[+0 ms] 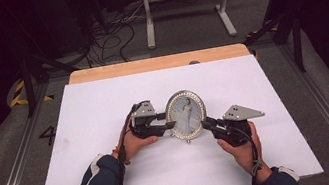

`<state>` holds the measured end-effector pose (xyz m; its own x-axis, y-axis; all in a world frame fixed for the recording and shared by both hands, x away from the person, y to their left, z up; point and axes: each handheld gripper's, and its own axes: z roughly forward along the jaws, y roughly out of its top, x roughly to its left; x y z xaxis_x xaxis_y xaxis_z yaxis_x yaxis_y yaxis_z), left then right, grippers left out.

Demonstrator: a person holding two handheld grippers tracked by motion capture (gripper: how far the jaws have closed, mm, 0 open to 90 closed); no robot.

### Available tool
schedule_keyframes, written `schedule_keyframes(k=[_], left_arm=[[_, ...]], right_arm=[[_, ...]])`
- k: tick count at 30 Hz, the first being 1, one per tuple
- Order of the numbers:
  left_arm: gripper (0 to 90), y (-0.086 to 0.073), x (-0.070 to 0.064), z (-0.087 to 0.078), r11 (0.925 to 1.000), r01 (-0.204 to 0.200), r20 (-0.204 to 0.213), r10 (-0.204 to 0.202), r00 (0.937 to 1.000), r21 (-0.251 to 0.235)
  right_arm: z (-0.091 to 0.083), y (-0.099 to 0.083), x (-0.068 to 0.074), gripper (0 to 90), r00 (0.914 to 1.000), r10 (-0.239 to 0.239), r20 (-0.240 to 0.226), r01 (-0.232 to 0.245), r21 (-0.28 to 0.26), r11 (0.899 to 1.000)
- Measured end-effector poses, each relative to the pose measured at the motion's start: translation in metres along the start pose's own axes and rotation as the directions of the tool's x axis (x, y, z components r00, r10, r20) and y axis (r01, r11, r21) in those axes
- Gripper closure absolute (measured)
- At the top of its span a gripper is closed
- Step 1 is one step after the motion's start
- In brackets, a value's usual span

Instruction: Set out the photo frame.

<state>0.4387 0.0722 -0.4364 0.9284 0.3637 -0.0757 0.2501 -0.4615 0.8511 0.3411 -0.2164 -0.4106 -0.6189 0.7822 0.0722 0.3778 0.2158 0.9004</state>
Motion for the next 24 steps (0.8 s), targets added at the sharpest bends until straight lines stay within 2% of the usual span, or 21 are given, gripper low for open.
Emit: schedule_keyframes(k=[4, 7, 11, 14, 18, 24], left_arm=[[59.9, 0.0006, 0.0018, -0.0013, 0.9996, 0.004, -0.009, -0.004, 1.0000, -0.028], [57.5, 0.0018, 0.0028, -0.0015, 0.9980, 0.018, -0.025, -0.020, 0.9995, -0.060], [56.5, 0.0020, 0.0037, -0.0032, 0.9967, 0.032, -0.044, -0.035, 0.9984, -0.074], [61.4, 0.0027, 0.0048, -0.0045, 0.9936, 0.047, -0.031, -0.051, 0.9982, -0.102], [64.9, 0.0032, 0.0045, -0.0036, 0.9936, 0.047, -0.032, -0.051, 0.9982, -0.103], [66.2, 0.0019, 0.0033, -0.0072, 0.9933, 0.067, -0.026, -0.070, 0.9972, -0.094]], right_arm=[[0.0007, -0.0002, -0.0003, 79.2, 1.0000, 0.003, 0.001, -0.003, -0.004, 1.000], [0.0003, -0.0004, 0.0010, 78.2, 1.0000, -0.004, 0.009, 0.004, -0.005, 1.000], [-0.0015, 0.0000, 0.0012, 79.3, 0.9998, -0.003, 0.019, 0.003, -0.018, 1.000], [-0.0021, -0.0011, 0.0016, 81.3, 0.9998, -0.010, 0.019, 0.011, -0.014, 1.000], [-0.0014, -0.0019, 0.0038, 84.1, 0.9995, -0.020, 0.025, 0.021, -0.014, 1.000], [-0.0001, -0.0024, 0.0016, 84.5, 0.9998, -0.008, 0.019, 0.009, -0.021, 1.000]])
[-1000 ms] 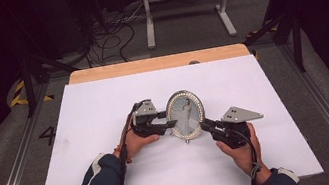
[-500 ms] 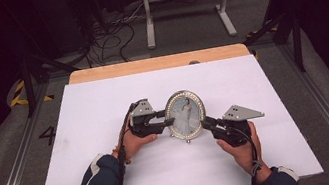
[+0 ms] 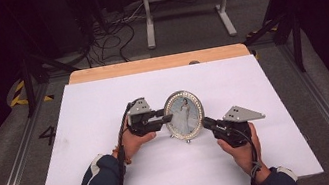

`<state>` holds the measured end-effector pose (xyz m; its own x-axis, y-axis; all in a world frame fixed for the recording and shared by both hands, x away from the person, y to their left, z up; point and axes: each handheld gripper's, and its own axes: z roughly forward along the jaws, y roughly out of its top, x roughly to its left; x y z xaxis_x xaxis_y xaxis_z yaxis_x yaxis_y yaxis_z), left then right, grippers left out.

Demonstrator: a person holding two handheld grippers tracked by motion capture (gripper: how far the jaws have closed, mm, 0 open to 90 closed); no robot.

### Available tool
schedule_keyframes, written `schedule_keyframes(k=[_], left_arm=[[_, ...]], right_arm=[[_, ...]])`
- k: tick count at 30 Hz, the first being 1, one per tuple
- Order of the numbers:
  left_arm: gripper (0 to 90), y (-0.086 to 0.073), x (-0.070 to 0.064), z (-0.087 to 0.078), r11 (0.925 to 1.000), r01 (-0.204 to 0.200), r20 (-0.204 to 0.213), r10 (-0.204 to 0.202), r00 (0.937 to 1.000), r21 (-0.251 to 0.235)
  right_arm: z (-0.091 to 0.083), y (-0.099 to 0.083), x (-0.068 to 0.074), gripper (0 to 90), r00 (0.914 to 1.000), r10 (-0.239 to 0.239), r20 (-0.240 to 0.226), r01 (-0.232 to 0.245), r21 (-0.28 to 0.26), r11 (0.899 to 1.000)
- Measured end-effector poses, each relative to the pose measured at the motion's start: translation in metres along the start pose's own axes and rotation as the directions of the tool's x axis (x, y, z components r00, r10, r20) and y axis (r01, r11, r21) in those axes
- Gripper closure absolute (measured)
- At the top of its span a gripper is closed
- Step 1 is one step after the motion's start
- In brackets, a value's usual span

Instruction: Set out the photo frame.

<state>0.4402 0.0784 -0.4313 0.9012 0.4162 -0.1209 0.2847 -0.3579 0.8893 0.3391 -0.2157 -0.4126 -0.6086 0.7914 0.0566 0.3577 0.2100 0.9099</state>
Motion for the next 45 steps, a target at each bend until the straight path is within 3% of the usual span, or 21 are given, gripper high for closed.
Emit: schedule_keyframes(k=[13, 20, 24, 27, 28, 30, 34, 38, 40, 45], left_arm=[[66.0, -0.005, -0.006, -0.010, 0.9996, -0.012, -0.014, 0.012, 0.9998, 0.024], [66.1, -0.008, -0.011, -0.013, 0.9985, -0.033, -0.029, 0.034, 0.9990, 0.043], [66.1, -0.009, -0.012, -0.015, 0.9972, -0.050, -0.036, 0.052, 0.9980, 0.056], [62.1, -0.008, -0.013, -0.015, 0.9975, -0.050, -0.044, 0.052, 0.9977, 0.050], [62.1, -0.007, -0.013, -0.015, 0.9971, -0.058, -0.064, 0.061, 0.9961, 0.050], [53.3, -0.007, -0.013, -0.016, 0.9974, -0.055, -0.095, 0.060, 0.9937, 0.046], [57.5, -0.007, -0.011, -0.019, 0.9989, -0.045, -0.086, 0.046, 0.9952, 0.017], [64.3, -0.007, -0.013, -0.018, 0.9983, -0.054, -0.058, 0.055, 0.9968, 0.022], [65.8, -0.006, -0.014, -0.018, 0.9970, -0.070, -0.071, 0.073, 0.9948, 0.033], [68.2, -0.008, -0.014, -0.019, 0.9976, -0.060, -0.072, 0.062, 0.9955, 0.034]], right_arm=[[0.008, 0.004, -0.006, 84.2, 0.9999, 0.013, 0.001, -0.013, -0.007, 1.000], [0.014, 0.005, -0.011, 83.5, 0.9996, 0.027, -0.005, -0.027, -0.008, 1.000], [0.015, 0.006, -0.010, 82.9, 0.9999, 0.012, 0.005, -0.011, -0.011, 1.000], [0.016, 0.007, -0.010, 80.9, 0.9999, 0.010, 0.008, -0.010, -0.013, 1.000], [0.015, 0.007, -0.010, 79.5, 0.9999, 0.010, 0.011, -0.010, -0.013, 1.000], [0.014, 0.006, -0.009, 77.8, 0.9998, 0.007, 0.021, -0.006, -0.011, 1.000], [0.012, 0.006, -0.008, 77.3, 0.9997, 0.000, 0.022, 0.000, -0.009, 1.000], [0.016, 0.004, -0.006, 78.1, 0.9998, -0.003, 0.021, 0.003, 0.006, 1.000], [0.017, 0.004, -0.006, 78.8, 0.9999, -0.005, 0.015, 0.005, 0.005, 1.000], [0.018, 0.005, -0.007, 79.7, 0.9999, -0.006, 0.012, 0.006, 0.000, 1.000]])
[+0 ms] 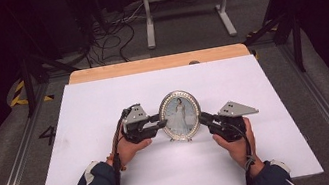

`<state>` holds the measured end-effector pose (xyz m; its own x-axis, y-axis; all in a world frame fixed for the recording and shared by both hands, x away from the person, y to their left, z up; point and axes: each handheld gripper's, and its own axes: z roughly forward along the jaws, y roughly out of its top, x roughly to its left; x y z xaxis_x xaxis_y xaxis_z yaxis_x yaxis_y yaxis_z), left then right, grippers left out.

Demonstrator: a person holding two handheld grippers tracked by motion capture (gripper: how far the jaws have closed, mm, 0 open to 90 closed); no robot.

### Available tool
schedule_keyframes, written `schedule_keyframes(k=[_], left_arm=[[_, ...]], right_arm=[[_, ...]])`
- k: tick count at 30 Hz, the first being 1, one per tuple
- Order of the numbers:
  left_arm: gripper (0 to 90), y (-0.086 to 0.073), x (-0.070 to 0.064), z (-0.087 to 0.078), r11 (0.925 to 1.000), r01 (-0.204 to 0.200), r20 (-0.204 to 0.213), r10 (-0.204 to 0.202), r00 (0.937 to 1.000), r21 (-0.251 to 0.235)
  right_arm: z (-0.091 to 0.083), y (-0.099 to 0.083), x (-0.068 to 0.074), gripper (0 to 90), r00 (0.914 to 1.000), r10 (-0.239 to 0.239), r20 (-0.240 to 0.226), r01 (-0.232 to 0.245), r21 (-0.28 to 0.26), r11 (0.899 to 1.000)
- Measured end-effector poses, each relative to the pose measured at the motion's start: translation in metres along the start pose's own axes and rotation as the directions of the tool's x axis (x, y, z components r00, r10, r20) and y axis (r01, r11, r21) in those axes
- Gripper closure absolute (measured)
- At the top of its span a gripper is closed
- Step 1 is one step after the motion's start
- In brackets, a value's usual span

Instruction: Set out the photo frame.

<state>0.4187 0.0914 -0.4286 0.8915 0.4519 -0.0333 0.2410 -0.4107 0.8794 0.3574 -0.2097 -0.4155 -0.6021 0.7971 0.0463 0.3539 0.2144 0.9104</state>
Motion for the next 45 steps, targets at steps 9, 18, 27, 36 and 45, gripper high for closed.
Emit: schedule_keyframes(k=[9, 18, 27, 36, 45], left_arm=[[69.5, -0.0034, -0.0050, -0.0044, 1.0000, 0.006, -0.014, -0.006, 0.9999, 0.008], [69.2, -0.0044, -0.0069, -0.0051, 1.0000, 0.005, -0.021, -0.004, 0.9998, 0.006], [68.6, -0.0041, -0.0072, -0.0045, 1.0000, -0.005, -0.027, 0.005, 0.9996, 0.007], [67.8, -0.0043, -0.0076, -0.0039, 0.9999, -0.009, -0.030, 0.010, 0.9995, 0.011], [64.8, -0.0042, -0.0109, -0.0040, 0.9993, -0.026, -0.048, 0.027, 0.9985, 0.026]], right_arm=[[0.0057, 0.0024, -0.0038, 79.7, 1.0000, 0.002, -0.006, -0.002, -0.002, 1.000], [0.0079, 0.0036, -0.0046, 79.7, 1.0000, 0.003, -0.006, -0.003, 0.000, 1.000], [0.0078, 0.0035, -0.0045, 79.6, 1.0000, -0.004, -0.005, 0.004, 0.002, 1.000], [0.0080, 0.0036, -0.0034, 78.9, 0.9995, -0.032, 0.001, 0.032, 0.008, 0.999], [0.0092, 0.0043, -0.0004, 76.1, 0.9951, -0.099, 0.011, 0.098, 0.037, 0.994]])
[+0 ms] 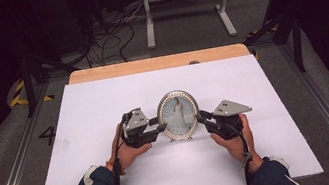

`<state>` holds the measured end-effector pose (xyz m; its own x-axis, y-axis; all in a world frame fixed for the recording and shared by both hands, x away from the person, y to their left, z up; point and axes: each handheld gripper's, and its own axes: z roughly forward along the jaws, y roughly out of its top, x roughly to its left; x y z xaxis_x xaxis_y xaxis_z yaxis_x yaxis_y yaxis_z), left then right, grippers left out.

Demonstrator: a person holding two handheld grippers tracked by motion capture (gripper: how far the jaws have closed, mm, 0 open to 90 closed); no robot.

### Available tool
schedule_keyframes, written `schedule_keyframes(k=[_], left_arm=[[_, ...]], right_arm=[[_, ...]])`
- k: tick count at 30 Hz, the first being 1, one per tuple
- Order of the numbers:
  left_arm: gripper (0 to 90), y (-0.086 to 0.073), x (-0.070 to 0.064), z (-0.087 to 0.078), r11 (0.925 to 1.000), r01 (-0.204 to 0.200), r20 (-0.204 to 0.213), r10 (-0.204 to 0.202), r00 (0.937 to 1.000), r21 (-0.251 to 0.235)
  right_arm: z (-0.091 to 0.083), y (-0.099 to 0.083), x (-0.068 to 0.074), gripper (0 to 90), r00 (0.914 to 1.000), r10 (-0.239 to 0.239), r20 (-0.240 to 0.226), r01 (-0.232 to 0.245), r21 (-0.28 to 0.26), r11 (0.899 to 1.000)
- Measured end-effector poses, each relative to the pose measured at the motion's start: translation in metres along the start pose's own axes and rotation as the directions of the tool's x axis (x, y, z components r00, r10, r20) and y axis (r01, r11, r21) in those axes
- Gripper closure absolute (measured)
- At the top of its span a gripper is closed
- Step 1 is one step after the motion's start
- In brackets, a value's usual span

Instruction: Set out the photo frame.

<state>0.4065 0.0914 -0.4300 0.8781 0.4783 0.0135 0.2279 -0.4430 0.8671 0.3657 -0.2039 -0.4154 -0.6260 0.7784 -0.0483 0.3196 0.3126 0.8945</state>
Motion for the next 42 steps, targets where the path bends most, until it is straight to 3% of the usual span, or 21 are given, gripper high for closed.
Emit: schedule_keyframes(k=[8, 19, 29, 33, 38, 42], left_arm=[[63.3, -0.001, -0.001, 0.001, 0.9998, -0.016, -0.004, 0.016, 0.9999, 0.013], [56.3, 0.000, -0.004, 0.001, 0.9976, -0.055, -0.013, 0.056, 0.9983, 0.042], [30.9, -0.001, -0.006, 0.007, 0.9925, -0.062, -0.026, 0.065, 0.9975, 0.105], [21.3, -0.002, -0.006, 0.006, 0.9916, -0.063, -0.040, 0.068, 0.9969, 0.112], [13.2, -0.003, -0.004, 0.005, 0.9930, -0.041, -0.052, 0.047, 0.9976, 0.110], [7.5, -0.004, -0.004, 0.006, 0.9903, -0.050, -0.045, 0.057, 0.9974, 0.130]], right_arm=[[0.000, 0.000, 0.000, 74.7, 0.9998, -0.019, -0.004, 0.019, 0.020, 1.000], [0.004, -0.001, 0.001, 63.5, 0.9986, -0.026, -0.045, 0.028, 0.044, 0.999], [0.010, -0.003, 0.005, 51.8, 0.9978, -0.036, -0.055, 0.039, 0.063, 0.997], [0.010, -0.002, 0.004, 42.3, 0.9979, -0.051, -0.039, 0.054, 0.070, 0.996], [0.014, -0.002, 0.004, 22.3, 0.9957, -0.087, -0.031, 0.090, 0.112, 0.990], [0.017, -0.004, 0.005, 16.8, 0.9946, -0.095, -0.042, 0.100, 0.131, 0.986]])
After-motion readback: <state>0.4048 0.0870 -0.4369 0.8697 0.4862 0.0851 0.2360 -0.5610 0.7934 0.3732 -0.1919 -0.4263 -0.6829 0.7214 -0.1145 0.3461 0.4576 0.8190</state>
